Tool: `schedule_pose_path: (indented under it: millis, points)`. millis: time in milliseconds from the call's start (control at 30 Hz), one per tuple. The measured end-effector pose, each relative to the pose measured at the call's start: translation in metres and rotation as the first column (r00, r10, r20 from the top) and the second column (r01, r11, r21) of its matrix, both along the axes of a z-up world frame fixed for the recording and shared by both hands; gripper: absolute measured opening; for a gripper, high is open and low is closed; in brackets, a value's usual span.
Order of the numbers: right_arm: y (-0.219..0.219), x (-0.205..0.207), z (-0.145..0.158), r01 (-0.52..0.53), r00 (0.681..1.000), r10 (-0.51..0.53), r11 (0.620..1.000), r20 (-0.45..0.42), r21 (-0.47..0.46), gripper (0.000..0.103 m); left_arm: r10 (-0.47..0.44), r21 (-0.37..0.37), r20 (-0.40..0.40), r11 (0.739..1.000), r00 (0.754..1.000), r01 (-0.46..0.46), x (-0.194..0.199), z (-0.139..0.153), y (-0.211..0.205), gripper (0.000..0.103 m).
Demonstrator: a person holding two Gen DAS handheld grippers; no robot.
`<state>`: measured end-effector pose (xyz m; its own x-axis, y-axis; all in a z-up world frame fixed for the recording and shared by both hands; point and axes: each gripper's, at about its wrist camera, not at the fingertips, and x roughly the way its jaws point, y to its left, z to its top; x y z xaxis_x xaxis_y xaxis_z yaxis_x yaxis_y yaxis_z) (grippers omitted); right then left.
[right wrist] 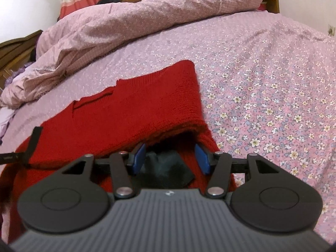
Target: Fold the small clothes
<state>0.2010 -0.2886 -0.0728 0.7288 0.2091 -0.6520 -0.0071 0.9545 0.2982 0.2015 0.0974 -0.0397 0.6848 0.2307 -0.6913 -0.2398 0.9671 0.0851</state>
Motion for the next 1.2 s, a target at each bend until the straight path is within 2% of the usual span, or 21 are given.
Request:
schedule_pose_path:
  millis: [233, 400, 467, 533, 600, 700, 800, 867, 900, 933, 1000, 1033, 1200]
  points:
    - [0.001, -0.012, 0.019, -0.014, 0.999, 0.015, 0.999, 0.038, -0.035, 0.054, -0.117, -0.031, 0.043, 0.992, 0.992, 0.118, -0.007, 0.011, -0.016, 0.006]
    - [0.002, -0.015, 0.027, -0.023, 0.998, 0.025, 0.999, 0.060, -0.040, 0.055, -0.105, -0.051, 0.006, 0.993, 0.994, 0.105, 0.003, -0.005, -0.018, 0.013]
    - [0.003, -0.016, 0.028, -0.029, 0.997, 0.032, 0.998, 0.067, -0.049, 0.055, -0.093, -0.041, 0.017, 0.995, 0.995, 0.094, 0.003, -0.007, -0.018, 0.026]
    - [0.004, -0.016, 0.029, -0.034, 0.997, 0.038, 0.998, 0.072, -0.054, 0.055, -0.074, -0.015, 0.018, 0.997, 0.997, 0.074, 0.003, -0.008, -0.017, 0.064]
    - [0.003, -0.017, 0.029, -0.036, 0.996, 0.040, 0.998, 0.077, -0.054, 0.055, -0.072, -0.017, 0.033, 0.997, 0.997, 0.073, -0.001, -0.007, -0.014, 0.073]
    - [0.003, -0.016, 0.028, -0.036, 0.996, 0.040, 0.998, 0.078, -0.051, 0.055, -0.115, -0.086, 0.033, 0.989, 0.993, 0.117, -0.004, -0.007, -0.011, 0.073]
    - [0.004, -0.015, 0.026, -0.037, 0.997, 0.041, 0.998, 0.072, -0.049, 0.055, -0.107, -0.091, 0.016, 0.990, 0.994, 0.108, -0.001, -0.012, -0.014, 0.070]
    - [0.004, -0.015, 0.025, -0.037, 0.997, 0.041, 0.998, 0.070, -0.048, 0.055, -0.095, -0.111, 0.011, 0.989, 0.995, 0.096, 0.001, -0.015, -0.015, 0.058]
    - [0.004, -0.016, 0.025, -0.038, 0.997, 0.041, 0.998, 0.072, -0.049, 0.055, -0.093, -0.129, 0.016, 0.987, 0.996, 0.094, 0.001, -0.016, -0.015, 0.047]
    - [0.004, -0.016, 0.025, -0.037, 0.996, 0.041, 0.998, 0.074, -0.050, 0.055, -0.087, -0.122, 0.019, 0.989, 0.996, 0.089, 0.000, -0.015, -0.016, 0.035]
    - [0.003, -0.016, 0.024, -0.033, 0.996, 0.037, 0.998, 0.075, -0.057, 0.055, -0.095, -0.088, 0.026, 0.991, 0.995, 0.097, -0.001, -0.012, -0.021, 0.020]
    - [0.003, -0.015, 0.024, -0.029, 0.997, 0.033, 0.998, 0.076, -0.059, 0.055, -0.094, -0.088, 0.030, 0.991, 0.995, 0.096, -0.002, -0.010, -0.021, 0.016]
    - [0.005, -0.012, 0.029, -0.033, 0.995, 0.040, 0.997, 0.097, -0.063, 0.055, -0.038, -0.100, 0.076, 0.994, 0.996, 0.045, -0.009, 0.008, -0.014, 0.013]
